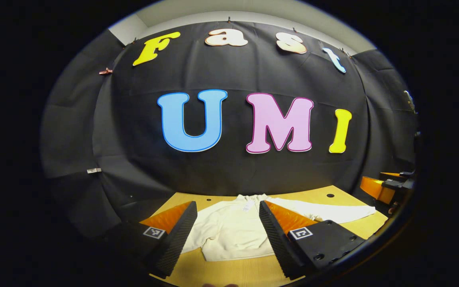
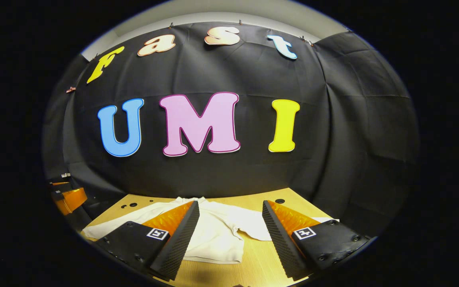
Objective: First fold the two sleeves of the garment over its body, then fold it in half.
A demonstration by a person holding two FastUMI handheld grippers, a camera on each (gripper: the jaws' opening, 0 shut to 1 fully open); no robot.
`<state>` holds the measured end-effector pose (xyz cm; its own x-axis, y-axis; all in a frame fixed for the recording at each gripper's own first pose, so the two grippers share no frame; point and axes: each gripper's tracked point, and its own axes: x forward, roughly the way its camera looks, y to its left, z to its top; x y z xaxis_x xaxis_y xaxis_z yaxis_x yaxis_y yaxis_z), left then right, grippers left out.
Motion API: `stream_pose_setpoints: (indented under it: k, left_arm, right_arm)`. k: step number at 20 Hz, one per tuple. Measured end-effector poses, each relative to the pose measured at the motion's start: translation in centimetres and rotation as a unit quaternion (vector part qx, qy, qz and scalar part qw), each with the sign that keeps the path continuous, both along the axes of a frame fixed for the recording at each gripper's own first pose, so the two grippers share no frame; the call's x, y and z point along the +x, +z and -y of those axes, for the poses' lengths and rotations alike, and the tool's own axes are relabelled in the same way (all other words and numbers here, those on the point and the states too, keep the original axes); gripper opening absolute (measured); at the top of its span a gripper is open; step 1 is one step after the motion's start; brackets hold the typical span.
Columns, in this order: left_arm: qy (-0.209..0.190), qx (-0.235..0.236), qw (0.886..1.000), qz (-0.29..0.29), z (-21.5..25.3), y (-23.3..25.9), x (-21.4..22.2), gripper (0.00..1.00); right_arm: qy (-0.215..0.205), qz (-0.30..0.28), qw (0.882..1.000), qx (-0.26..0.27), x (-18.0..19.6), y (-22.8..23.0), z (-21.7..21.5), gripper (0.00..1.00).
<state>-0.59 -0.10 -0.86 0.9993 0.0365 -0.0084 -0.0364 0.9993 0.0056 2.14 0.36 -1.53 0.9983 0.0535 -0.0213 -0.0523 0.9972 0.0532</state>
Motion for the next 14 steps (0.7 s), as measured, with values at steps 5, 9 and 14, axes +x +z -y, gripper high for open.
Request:
stream_pose_setpoints:
  k: [5, 9, 14]
  left_arm:
    - [0.005, -0.002, 1.0, -0.012, 0.7, -1.0, 0.6, 0.98]
    - [0.003, -0.004, 1.0, -0.019, 1.6, -1.7, 1.1, 0.98]
    - [-0.003, 0.006, 1.0, -0.029, 3.2, -2.4, 2.1, 0.97]
  right_arm:
    - [0.004, -0.012, 1.0, -0.004, 0.8, -1.2, 0.7, 0.97]
    - [0.0, -0.021, 1.0, -0.004, 1.9, -2.0, 1.9, 0.97]
    - [0.0, -0.037, 0.999, -0.007, 4.3, -3.3, 4.2, 0.97]
